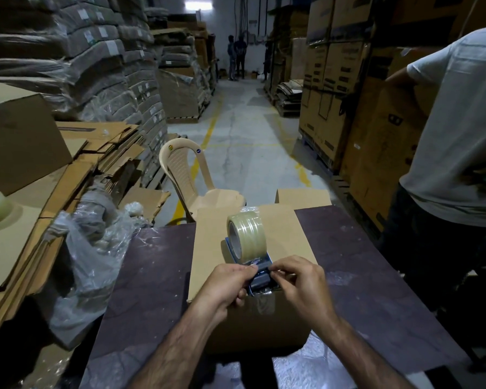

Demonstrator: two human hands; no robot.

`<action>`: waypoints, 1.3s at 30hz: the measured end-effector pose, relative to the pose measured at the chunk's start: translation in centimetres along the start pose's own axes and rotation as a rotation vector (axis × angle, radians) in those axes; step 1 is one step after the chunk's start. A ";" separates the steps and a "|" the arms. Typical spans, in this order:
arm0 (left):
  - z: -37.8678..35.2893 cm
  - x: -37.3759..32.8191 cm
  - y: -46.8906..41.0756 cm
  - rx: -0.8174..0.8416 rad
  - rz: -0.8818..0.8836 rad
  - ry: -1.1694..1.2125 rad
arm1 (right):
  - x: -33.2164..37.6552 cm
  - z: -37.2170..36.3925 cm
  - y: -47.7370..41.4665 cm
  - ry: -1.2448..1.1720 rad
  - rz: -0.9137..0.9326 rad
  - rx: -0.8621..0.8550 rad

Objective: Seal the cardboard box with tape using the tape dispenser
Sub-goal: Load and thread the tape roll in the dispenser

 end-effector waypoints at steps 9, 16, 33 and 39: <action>-0.1 0.8 -0.7 0.049 -0.058 -0.061 | -0.2 -0.2 0.1 0.111 0.074 -0.002; -0.1 1.1 -1.2 0.012 -0.067 -0.112 | 0.1 -0.2 -0.1 0.130 0.072 0.008; -0.4 0.7 -1.1 -0.150 0.013 -0.069 | 0.8 -0.2 -0.5 0.105 0.027 0.052; 0.5 0.2 -1.2 -0.087 0.037 -0.065 | 1.0 -0.2 -0.9 0.068 -0.055 0.117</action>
Point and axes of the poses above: each hand's wrist, its own y-axis away from the middle knuckle, its own z-axis out of the back of the hand, x = y × z, the point moved 1 cm from there along -y, towards the middle knuckle, and after that the axes turned 12 degrees about -z, right-handed, at the moved point
